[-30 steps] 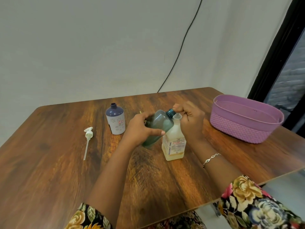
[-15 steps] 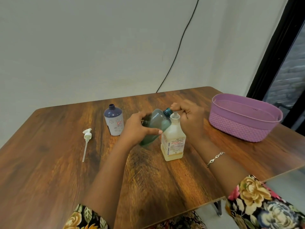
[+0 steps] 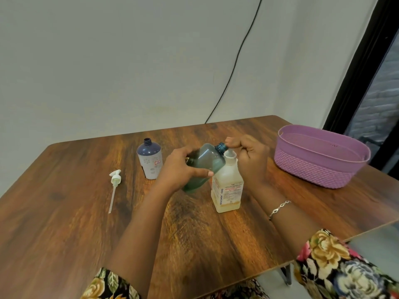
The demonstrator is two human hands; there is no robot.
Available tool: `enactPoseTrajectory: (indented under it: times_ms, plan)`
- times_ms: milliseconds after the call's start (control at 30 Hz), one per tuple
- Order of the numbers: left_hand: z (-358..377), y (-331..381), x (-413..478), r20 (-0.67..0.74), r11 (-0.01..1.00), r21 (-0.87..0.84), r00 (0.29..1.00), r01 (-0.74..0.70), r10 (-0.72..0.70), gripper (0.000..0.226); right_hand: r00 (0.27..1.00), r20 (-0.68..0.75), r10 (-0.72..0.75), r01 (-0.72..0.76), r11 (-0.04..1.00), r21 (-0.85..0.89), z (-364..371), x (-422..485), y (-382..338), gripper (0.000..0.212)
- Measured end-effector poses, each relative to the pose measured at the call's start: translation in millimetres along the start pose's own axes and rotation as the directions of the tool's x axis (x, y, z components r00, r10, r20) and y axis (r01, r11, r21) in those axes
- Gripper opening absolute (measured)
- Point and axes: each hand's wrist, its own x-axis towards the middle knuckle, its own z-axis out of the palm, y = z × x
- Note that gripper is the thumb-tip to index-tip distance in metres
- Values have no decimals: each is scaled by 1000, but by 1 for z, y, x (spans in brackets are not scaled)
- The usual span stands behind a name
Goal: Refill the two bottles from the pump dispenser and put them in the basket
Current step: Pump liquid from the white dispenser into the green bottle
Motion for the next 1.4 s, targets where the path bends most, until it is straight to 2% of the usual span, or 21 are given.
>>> enactPoseTrajectory:
  times_ms: [67,400,533,633,767,900,1067,1267,1400]
  plan:
    - [4,-3,0,10,1000,10,1000,12,-13,73,1000,-28,-11,12,999,30,2,-5,6,23]
    - [0,3,-1,-6,1000,-23,1000,9,-9,74,998,36,55,-53,997,-52,-2,18,-4,31]
    - [2,-3,-1,-3,1000,-4,1000,9,-9,73,999,-21,-45,43,997,-64,3,-4,-1,27]
    - [6,-8,-3,1,1000,-14,1000,18,-18,72,998,-31,-61,59,997,-56,6,-6,5,28]
    - [5,-5,-4,-5,1000,-9,1000,10,-10,72,1000,2,26,-26,1000,5,2,-2,1,34]
    - [-1,1,-3,-25,1000,-1,1000,-3,3,69,995,68,79,-72,992,-101,-1,19,-4,29]
    - [3,-3,-2,-7,1000,22,1000,1,-1,70,997,-32,-66,63,994,-90,4,-5,-4,24]
    - [7,-7,-4,-10,1000,11,1000,5,-5,74,1000,0,-9,9,1000,4,2,-4,1,32]
    - [2,-2,-2,-14,1000,3,1000,-6,6,72,994,16,110,-111,994,9,3,12,-10,26]
